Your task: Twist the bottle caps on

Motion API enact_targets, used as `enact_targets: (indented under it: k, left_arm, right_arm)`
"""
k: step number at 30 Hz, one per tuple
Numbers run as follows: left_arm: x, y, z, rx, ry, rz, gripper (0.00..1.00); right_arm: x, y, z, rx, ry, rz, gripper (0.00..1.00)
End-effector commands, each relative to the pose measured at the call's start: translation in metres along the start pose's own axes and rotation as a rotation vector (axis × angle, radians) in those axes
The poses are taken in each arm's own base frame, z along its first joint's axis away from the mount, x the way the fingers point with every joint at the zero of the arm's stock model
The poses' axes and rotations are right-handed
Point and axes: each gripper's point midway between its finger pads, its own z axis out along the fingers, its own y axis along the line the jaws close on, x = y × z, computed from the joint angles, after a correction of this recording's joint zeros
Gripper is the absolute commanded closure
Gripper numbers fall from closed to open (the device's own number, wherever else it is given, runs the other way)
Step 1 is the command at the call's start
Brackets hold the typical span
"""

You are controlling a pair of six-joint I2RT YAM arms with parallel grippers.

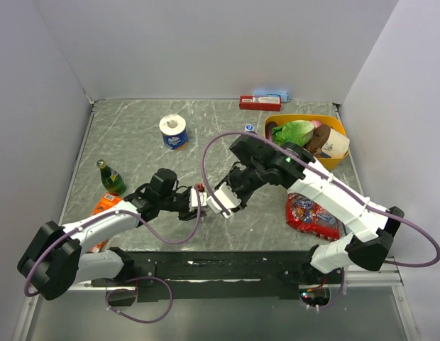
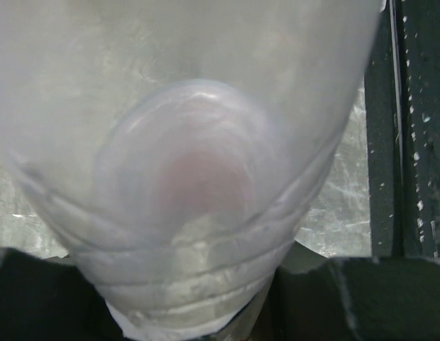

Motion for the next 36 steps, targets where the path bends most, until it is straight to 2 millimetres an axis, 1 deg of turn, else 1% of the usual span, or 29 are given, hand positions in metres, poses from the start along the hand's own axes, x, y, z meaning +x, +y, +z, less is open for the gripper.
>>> enact_targets:
  k: [1, 2, 4, 5, 6, 7, 8, 9, 10, 11, 12, 13, 14, 15, 16, 17, 18, 19, 20, 21, 22, 23, 24, 25, 29, 31, 34, 36]
  left_arm:
    - [-0.058, 0.017, -0.005, -0.050, -0.194, 0.082, 0.99]
    - [-0.060, 0.017, -0.006, -0.056, -0.203, 0.087, 0.99]
    - [-0.060, 0.017, -0.007, -0.064, -0.212, 0.072, 0.99]
    - [-0.063, 0.019, -0.007, -0.076, -0.224, 0.076, 0.99]
    - [-0.063, 0.019, -0.008, -0.084, -0.229, 0.059, 0.99]
    - [-0.064, 0.020, -0.008, -0.094, -0.236, 0.053, 0.99]
    - [-0.069, 0.027, -0.009, -0.131, -0.249, 0.057, 0.99]
    - [-0.069, 0.029, -0.009, -0.152, -0.255, 0.021, 0.99]
    - [-0.071, 0.033, -0.009, -0.174, -0.263, 0.015, 0.99]
    - [-0.072, 0.036, -0.009, -0.192, -0.269, 0.007, 0.99]
    - [-0.076, 0.046, -0.011, -0.255, -0.284, -0.002, 0.99]
    - [-0.078, 0.048, -0.010, -0.279, -0.288, 0.000, 0.99]
    - [-0.078, 0.053, -0.010, -0.310, -0.285, -0.006, 0.99]
    - [-0.081, 0.066, -0.013, -0.387, -0.290, -0.026, 0.99]
    - [-0.083, 0.072, -0.016, -0.425, -0.299, -0.039, 0.99]
    - [-0.084, 0.079, -0.017, -0.467, -0.303, -0.064, 0.99]
    - [-0.085, 0.084, -0.019, -0.494, -0.314, -0.102, 0.99]
    - [-0.086, 0.093, -0.023, -0.555, -0.318, -0.125, 0.99]
    - [-0.086, 0.098, -0.024, -0.578, -0.319, -0.146, 0.99]
    - [-0.086, 0.102, -0.025, -0.597, -0.326, -0.182, 0.99]
    - [-0.084, 0.106, -0.027, -0.634, -0.319, -0.200, 0.99]
    - [-0.084, 0.108, -0.026, -0.643, -0.318, -0.212, 0.99]
    - [-0.084, 0.108, -0.025, -0.645, -0.317, -0.228, 0.99]
    - [-0.083, 0.107, -0.024, -0.652, -0.309, -0.237, 0.99]
    - [-0.077, 0.105, -0.018, -0.648, -0.287, -0.279, 0.99]
    - [-0.075, 0.102, -0.014, -0.638, -0.282, -0.301, 0.99]
    - [-0.068, 0.098, -0.011, -0.626, -0.267, -0.325, 0.99]
    - [-0.063, 0.093, -0.009, -0.607, -0.254, -0.329, 0.99]
  right_arm:
    - [0.003, -0.012, 0.008, 0.041, -0.030, 0.153, 0.74]
    - [0.008, -0.014, 0.009, 0.045, -0.028, 0.213, 0.74]
    - [0.007, -0.023, 0.005, 0.066, -0.049, 0.265, 0.74]
    - [0.011, -0.024, 0.009, 0.058, -0.048, 0.327, 0.74]
    - [0.011, -0.031, 0.004, 0.075, -0.051, 0.356, 0.74]
    - [0.011, -0.033, 0.004, 0.072, -0.060, 0.391, 0.75]
    - [0.008, -0.041, 0.004, 0.078, -0.073, 0.451, 0.75]
    - [0.009, -0.044, 0.003, 0.076, -0.077, 0.489, 0.75]
    - [0.007, -0.041, 0.004, 0.050, -0.078, 0.532, 0.75]
    - [0.003, -0.047, 0.005, 0.039, -0.100, 0.592, 0.75]
    - [0.001, -0.049, 0.006, 0.028, -0.108, 0.628, 0.75]
    - [0.001, -0.048, 0.007, 0.010, -0.110, 0.667, 0.75]
    - [0.003, -0.047, 0.013, -0.017, -0.106, 0.729, 0.75]
    - [0.000, -0.055, 0.009, -0.001, -0.109, 0.745, 0.75]
    - [0.004, -0.055, 0.015, -0.018, -0.094, 0.815, 0.76]
    - [0.004, -0.063, 0.012, 0.006, -0.090, 0.837, 0.77]
    - [0.005, -0.066, 0.012, 0.010, -0.089, 0.873, 0.77]
    - [0.009, -0.068, 0.017, 0.004, -0.079, 0.952, 0.78]
    - [0.008, -0.074, 0.014, 0.019, -0.082, 0.977, 0.80]
    - [0.013, -0.077, 0.015, 0.033, -0.061, 1.012, 0.80]
    - [0.021, -0.078, 0.022, 0.047, -0.022, 1.099, 0.81]
    - [0.026, -0.083, 0.019, 0.074, -0.001, 1.136, 0.82]
    - [0.036, -0.083, 0.021, 0.103, 0.053, 1.172, 0.82]
    - [0.040, -0.083, 0.025, 0.114, 0.074, 1.233, 0.82]
    - [0.052, -0.075, 0.031, 0.135, 0.130, 1.295, 0.83]
    - [0.054, -0.073, 0.033, 0.135, 0.151, 1.311, 0.83]
    - [0.054, -0.077, 0.029, 0.152, 0.149, 1.300, 0.82]
    - [0.052, -0.086, 0.021, 0.180, 0.131, 1.278, 0.77]
